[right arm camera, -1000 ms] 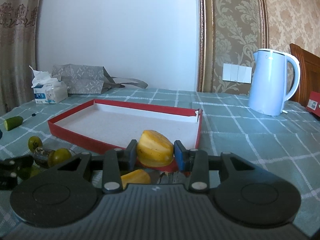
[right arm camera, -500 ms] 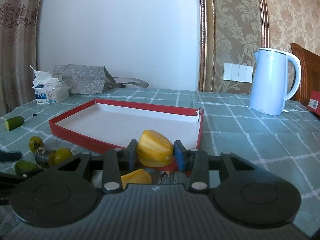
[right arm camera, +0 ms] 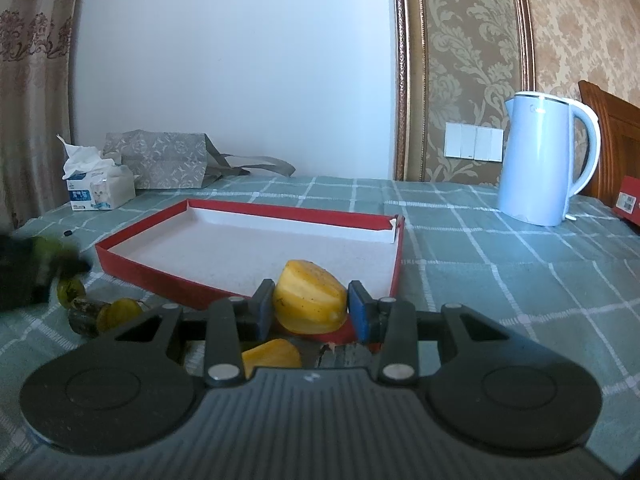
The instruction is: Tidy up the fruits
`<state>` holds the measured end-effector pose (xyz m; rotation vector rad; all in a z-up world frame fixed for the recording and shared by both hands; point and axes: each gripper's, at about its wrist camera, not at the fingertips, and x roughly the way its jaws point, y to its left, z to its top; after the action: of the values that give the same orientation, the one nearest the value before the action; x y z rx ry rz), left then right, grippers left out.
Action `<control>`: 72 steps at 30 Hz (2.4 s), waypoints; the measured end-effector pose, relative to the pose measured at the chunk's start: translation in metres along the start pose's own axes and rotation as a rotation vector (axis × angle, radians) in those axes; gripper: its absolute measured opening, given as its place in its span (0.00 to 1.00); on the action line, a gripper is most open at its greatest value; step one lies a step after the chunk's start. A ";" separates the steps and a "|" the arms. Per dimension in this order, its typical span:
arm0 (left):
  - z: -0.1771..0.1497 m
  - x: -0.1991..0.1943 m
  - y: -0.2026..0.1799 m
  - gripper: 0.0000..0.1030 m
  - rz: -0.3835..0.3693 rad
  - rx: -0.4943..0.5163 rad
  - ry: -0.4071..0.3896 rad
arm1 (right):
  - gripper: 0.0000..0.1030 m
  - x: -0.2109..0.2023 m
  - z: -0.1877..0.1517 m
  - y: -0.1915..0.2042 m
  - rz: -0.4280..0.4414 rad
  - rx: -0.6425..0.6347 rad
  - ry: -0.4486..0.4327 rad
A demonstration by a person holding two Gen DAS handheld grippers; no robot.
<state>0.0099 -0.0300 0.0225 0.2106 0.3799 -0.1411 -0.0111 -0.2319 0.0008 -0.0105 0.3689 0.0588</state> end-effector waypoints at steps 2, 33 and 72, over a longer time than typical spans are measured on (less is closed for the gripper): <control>0.019 0.020 0.001 0.34 0.006 -0.010 -0.012 | 0.36 0.000 0.000 0.000 -0.003 0.004 -0.001; 0.027 0.066 0.019 0.80 0.058 -0.136 0.048 | 0.36 0.009 0.000 -0.006 -0.005 0.019 0.041; -0.058 0.022 0.025 0.98 -0.083 -0.215 0.251 | 0.36 0.145 0.055 0.014 -0.013 -0.020 0.272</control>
<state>0.0144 0.0050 -0.0344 -0.0007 0.6499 -0.1549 0.1431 -0.2091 -0.0003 -0.0414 0.6402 0.0488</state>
